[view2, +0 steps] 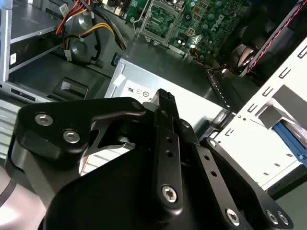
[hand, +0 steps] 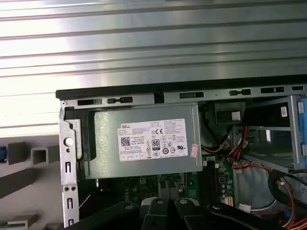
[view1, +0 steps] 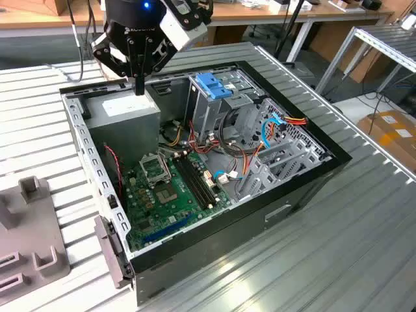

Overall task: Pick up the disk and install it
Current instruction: 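Reach for the disk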

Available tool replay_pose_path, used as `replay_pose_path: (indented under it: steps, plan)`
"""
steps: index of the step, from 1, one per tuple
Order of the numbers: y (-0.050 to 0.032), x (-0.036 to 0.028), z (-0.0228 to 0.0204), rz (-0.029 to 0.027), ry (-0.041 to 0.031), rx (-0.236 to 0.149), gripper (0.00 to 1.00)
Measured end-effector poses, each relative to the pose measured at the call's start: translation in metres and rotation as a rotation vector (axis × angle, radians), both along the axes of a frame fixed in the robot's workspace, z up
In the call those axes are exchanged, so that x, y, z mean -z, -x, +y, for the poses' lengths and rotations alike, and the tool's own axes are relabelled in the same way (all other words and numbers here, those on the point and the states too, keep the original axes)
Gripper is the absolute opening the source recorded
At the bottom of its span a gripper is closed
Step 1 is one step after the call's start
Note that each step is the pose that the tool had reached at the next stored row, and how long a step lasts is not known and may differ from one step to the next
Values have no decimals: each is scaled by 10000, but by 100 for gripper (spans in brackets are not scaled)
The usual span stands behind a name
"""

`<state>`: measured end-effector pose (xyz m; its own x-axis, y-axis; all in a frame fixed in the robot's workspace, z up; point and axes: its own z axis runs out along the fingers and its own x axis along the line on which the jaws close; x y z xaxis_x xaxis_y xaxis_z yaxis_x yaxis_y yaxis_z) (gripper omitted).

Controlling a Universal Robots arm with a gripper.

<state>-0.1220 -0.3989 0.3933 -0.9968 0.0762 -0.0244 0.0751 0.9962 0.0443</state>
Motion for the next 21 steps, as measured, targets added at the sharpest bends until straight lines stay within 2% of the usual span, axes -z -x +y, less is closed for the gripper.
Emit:
replay_pose_path:
  steps: [8, 11, 20, 21]
  plan:
    - [2, 0, 0, 0, 0, 1, 11]
    - [28, 0, 0, -1, -1, 1, 11]
    - [213, 1, 0, 0, 0, -1, 11]
    - [253, 1, 0, 0, 0, 0, 11]
